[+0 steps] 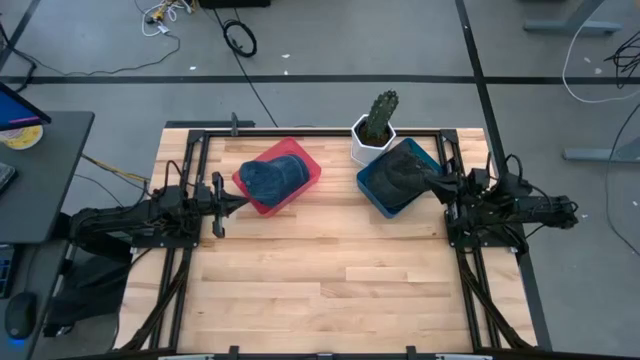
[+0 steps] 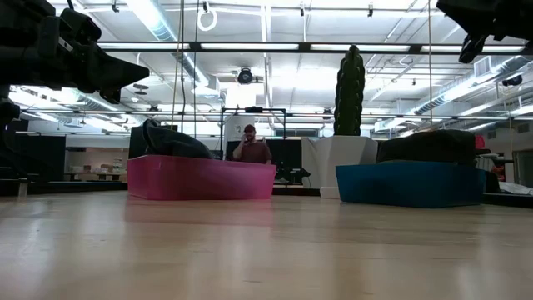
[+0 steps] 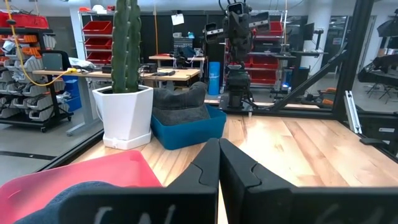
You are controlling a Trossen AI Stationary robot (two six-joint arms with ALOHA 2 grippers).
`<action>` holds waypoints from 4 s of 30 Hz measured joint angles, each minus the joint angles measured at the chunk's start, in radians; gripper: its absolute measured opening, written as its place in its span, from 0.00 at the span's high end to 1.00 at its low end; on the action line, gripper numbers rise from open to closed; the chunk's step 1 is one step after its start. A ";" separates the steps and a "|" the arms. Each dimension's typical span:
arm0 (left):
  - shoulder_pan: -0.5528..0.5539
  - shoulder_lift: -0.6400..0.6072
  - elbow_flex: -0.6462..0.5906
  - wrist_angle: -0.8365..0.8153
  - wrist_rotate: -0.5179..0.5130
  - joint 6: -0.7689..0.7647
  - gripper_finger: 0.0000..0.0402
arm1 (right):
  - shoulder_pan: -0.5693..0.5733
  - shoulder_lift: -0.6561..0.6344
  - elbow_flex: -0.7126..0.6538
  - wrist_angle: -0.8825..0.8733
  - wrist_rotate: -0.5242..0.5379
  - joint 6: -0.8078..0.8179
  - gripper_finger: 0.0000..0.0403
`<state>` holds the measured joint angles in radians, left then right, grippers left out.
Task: Pick & Place hat
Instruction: Return to Home Position
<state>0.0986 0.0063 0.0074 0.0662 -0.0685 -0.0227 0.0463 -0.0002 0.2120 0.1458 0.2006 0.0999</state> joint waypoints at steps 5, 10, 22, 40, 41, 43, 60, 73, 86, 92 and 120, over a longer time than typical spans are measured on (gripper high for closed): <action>0.000 0.000 0.000 0.000 0.000 0.000 0.99 | 0.000 0.000 -0.029 -0.052 0.000 0.069 1.00; 0.000 0.000 0.000 0.000 0.000 0.000 0.99 | 0.000 0.000 -0.045 -0.010 0.002 0.070 1.00; 0.000 0.000 0.000 0.000 0.000 0.000 0.99 | 0.000 0.000 -0.151 0.115 -0.009 0.143 1.00; 0.000 0.000 0.000 0.000 0.000 0.000 0.99 | -0.001 0.000 -0.195 0.143 0.001 0.135 1.00; 0.000 0.000 0.000 0.000 0.000 0.000 0.99 | -0.001 0.000 -0.195 0.133 0.001 0.135 1.00; 0.000 0.000 0.000 0.000 0.000 0.000 0.99 | -0.001 0.000 -0.195 0.107 0.001 0.135 1.00; 0.000 0.000 0.000 0.000 0.000 0.000 0.99 | -0.001 0.000 -0.195 0.000 -0.013 -0.127 0.95; 0.000 0.000 0.000 0.000 0.000 0.000 0.99 | -0.001 0.000 -0.195 -0.079 -0.087 -0.191 0.99; 0.000 0.000 0.000 0.000 0.000 0.000 0.99 | -0.001 0.000 -0.195 -0.128 -0.168 -0.159 0.99; 0.000 0.000 0.000 0.000 0.000 0.000 0.99 | -0.001 0.000 -0.195 -0.128 -0.166 -0.134 0.94; 0.000 0.000 0.000 0.000 0.000 0.000 0.99 | -0.001 0.000 -0.195 -0.127 -0.165 -0.135 0.91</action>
<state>0.0990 0.0063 0.0074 0.0659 -0.0685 -0.0227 0.0452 -0.0002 0.0174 0.0185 0.0357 -0.0350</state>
